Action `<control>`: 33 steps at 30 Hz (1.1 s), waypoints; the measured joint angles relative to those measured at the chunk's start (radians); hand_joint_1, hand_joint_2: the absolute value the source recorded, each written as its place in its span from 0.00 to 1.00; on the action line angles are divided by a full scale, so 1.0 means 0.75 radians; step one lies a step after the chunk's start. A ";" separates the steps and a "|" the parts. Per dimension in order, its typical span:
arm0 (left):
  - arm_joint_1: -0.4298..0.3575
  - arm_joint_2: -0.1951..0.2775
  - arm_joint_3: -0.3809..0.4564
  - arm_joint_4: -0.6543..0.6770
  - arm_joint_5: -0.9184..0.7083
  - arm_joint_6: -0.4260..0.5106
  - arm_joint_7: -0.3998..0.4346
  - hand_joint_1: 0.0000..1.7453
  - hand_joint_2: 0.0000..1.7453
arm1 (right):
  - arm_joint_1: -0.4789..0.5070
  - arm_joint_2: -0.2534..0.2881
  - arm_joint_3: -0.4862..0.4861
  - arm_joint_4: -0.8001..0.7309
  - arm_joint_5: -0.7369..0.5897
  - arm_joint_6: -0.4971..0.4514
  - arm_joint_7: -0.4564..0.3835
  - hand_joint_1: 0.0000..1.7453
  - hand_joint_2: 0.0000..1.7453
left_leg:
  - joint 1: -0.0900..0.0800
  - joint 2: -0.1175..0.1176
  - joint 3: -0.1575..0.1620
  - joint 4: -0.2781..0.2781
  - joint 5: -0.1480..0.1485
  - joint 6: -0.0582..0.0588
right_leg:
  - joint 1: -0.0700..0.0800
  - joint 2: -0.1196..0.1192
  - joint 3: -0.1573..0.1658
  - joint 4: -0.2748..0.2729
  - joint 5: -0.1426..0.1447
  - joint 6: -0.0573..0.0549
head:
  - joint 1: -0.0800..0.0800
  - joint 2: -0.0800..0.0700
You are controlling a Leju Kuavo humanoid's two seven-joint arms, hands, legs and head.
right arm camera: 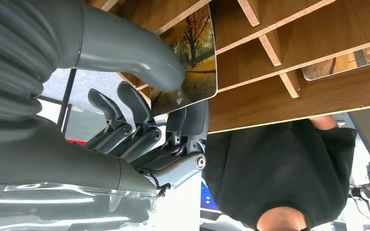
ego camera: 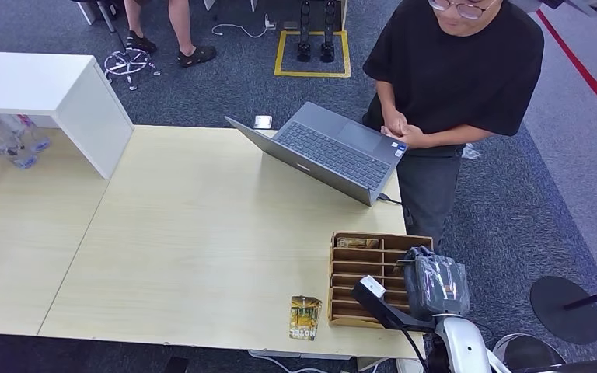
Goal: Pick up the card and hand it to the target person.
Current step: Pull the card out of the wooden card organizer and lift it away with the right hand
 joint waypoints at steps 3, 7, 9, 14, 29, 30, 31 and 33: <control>0.000 0.000 0.000 0.000 0.000 0.000 0.000 0.00 0.00 | 0.000 0.000 0.000 -0.001 0.006 -0.003 0.001 0.89 1.00 | 0.000 0.000 0.000 0.000 0.000 0.000 | 0.000 0.000 0.000 0.000 0.000 0.000 | 0.000 0.000; 0.000 0.000 0.000 0.000 0.001 0.001 0.000 0.00 0.00 | -0.001 -0.001 -0.004 -0.013 0.036 0.001 0.009 0.89 1.00 | 0.000 0.000 0.000 0.000 0.000 0.000 | 0.000 0.000 0.000 0.000 0.000 0.000 | 0.000 0.000; 0.000 0.000 0.000 0.000 0.003 0.003 0.000 0.00 0.00 | -0.002 -0.001 -0.006 -0.031 0.056 0.008 0.012 0.88 1.00 | 0.000 0.000 0.001 0.000 0.000 0.000 | 0.000 0.000 0.000 0.000 0.000 0.000 | 0.000 0.000; 0.000 0.000 0.000 0.000 0.013 0.004 0.000 0.00 0.00 | -0.002 -0.009 -0.026 -0.097 0.116 0.035 0.022 0.87 1.00 | 0.000 0.000 0.001 0.000 0.000 0.000 | 0.000 0.000 0.000 0.000 0.000 0.000 | 0.000 0.000; 0.000 0.000 0.000 0.000 0.029 0.002 -0.004 0.00 0.00 | 0.006 -0.036 -0.093 -0.317 0.194 0.086 0.033 0.88 1.00 | 0.000 0.000 0.002 0.000 0.000 0.000 | 0.000 0.000 0.000 0.000 0.000 0.000 | 0.000 0.000; 0.000 0.000 0.000 0.000 0.029 0.001 -0.004 0.00 0.00 | 0.008 -0.037 -0.098 -0.326 0.196 0.082 0.034 0.87 1.00 | 0.000 0.000 0.002 0.000 0.000 0.000 | 0.000 0.000 0.000 0.000 0.000 0.000 | 0.000 0.000; 0.000 0.000 0.000 0.000 0.029 0.000 -0.004 0.00 0.00 | 0.011 -0.038 -0.102 -0.335 0.197 0.074 0.036 0.87 1.00 | 0.000 0.000 0.002 0.000 0.000 0.000 | 0.000 0.000 0.000 0.000 0.000 0.000 | 0.000 0.000; 0.000 0.000 0.000 0.000 0.029 -0.001 -0.004 0.00 0.00 | 0.019 -0.039 -0.116 -0.345 0.198 0.045 0.039 0.87 1.00 | 0.000 0.000 0.002 0.000 0.000 0.000 | 0.000 0.000 0.000 0.000 0.000 0.000 | 0.000 0.000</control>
